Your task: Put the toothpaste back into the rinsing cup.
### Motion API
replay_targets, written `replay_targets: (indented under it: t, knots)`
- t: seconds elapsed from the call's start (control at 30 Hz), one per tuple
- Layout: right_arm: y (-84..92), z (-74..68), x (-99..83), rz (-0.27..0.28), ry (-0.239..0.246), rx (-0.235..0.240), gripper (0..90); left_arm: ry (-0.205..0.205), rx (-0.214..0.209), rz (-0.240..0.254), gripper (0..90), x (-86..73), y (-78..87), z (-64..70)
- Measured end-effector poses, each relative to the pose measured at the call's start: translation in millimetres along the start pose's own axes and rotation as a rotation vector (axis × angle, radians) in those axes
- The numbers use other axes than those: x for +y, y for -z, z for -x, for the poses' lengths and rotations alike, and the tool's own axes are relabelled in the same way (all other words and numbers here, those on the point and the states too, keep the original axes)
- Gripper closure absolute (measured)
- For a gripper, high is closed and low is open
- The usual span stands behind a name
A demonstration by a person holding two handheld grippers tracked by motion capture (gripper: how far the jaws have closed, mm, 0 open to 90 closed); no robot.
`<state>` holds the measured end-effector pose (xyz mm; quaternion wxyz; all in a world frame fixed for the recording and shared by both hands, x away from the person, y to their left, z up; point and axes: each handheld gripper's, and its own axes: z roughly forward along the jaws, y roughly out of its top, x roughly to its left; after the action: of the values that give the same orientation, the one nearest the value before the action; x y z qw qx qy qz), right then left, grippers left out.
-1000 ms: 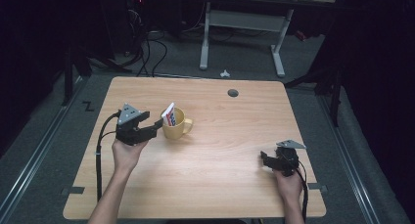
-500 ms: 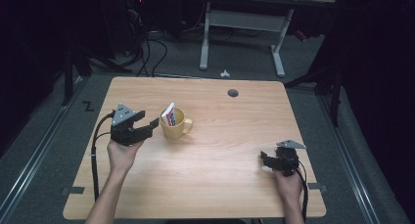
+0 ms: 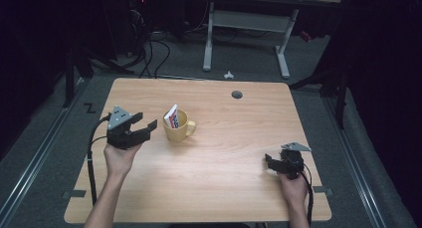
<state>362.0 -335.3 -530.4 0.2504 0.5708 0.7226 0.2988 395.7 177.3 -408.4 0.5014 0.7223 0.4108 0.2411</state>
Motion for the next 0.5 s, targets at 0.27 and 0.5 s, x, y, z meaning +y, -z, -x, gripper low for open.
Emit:
replay_targets:
  t: [0.27, 0.5]
  knots:
    - [0.0, 0.0, 0.0, 0.000, 0.001, 0.001, 25.1, -0.002, 0.012, 0.001, 39.0, 0.0, 4.6, -1.8]
    - [0.0, 0.0, 0.0, 0.000, 0.000, 0.001, 25.1, 0.005, 0.027, 0.011, 38.8, -2.6, 12.3, -5.3]
